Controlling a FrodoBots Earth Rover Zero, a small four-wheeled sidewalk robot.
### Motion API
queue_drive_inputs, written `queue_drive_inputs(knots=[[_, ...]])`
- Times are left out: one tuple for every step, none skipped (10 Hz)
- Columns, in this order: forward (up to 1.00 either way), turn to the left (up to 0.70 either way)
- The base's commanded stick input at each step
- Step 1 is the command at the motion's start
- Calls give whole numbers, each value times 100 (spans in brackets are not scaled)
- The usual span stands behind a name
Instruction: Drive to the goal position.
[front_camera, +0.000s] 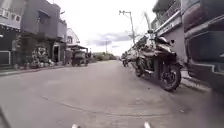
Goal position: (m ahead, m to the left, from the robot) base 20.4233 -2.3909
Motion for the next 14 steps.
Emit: queue_drive_inputs(knots=[[70, 0], [70, 0], [70, 0], [70, 0], [70, 0], [70, 0], [70, 0], [70, 0], [70, 0], [70, 0], [70, 0], [70, 0], [70, 0], [70, 0]])
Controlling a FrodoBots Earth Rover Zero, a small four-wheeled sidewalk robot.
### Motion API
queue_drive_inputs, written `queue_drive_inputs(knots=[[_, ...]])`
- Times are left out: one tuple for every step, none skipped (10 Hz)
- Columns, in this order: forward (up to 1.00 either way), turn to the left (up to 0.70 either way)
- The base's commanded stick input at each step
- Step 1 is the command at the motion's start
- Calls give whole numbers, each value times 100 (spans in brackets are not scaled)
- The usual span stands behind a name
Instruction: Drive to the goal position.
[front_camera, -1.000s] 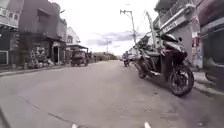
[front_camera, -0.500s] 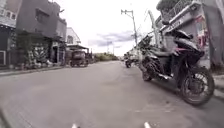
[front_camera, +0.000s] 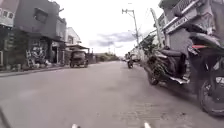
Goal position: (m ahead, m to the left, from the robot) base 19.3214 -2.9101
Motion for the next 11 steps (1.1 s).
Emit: queue_drive_inputs(knots=[[70, 0], [70, 0], [70, 0], [70, 0], [70, 0], [70, 0], [70, 0], [70, 0], [70, 0], [70, 0], [70, 0]])
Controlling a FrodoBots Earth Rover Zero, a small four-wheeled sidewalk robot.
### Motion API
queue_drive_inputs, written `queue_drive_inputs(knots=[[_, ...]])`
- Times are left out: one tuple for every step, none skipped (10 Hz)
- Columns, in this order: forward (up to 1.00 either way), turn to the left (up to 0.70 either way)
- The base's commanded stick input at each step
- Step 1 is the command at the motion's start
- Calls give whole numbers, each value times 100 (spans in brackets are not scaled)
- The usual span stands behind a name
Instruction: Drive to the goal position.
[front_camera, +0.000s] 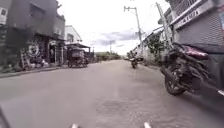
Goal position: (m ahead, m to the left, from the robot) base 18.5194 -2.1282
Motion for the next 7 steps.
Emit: queue_drive_inputs(knots=[[70, 0], [70, 0], [70, 0], [70, 0], [70, 4], [70, -1], [70, -24]])
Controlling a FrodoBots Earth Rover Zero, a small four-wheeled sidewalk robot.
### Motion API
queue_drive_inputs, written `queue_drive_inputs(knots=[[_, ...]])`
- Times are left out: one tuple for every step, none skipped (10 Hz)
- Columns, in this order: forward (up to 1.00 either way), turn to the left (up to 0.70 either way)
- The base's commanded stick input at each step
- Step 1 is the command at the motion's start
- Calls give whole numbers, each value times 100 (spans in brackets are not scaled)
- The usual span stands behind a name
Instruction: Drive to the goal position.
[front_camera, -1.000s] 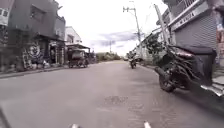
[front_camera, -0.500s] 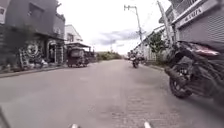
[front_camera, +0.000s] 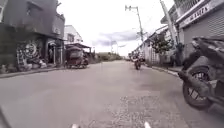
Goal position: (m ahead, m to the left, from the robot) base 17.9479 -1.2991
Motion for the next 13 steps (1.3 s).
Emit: queue_drive_inputs(knots=[[70, -31], [70, -30], [70, -5], [70, 5], [70, 6], [70, 1], [70, 8], [70, 6], [70, -34], [70, 1], [70, 1], [70, 0], [70, 1]])
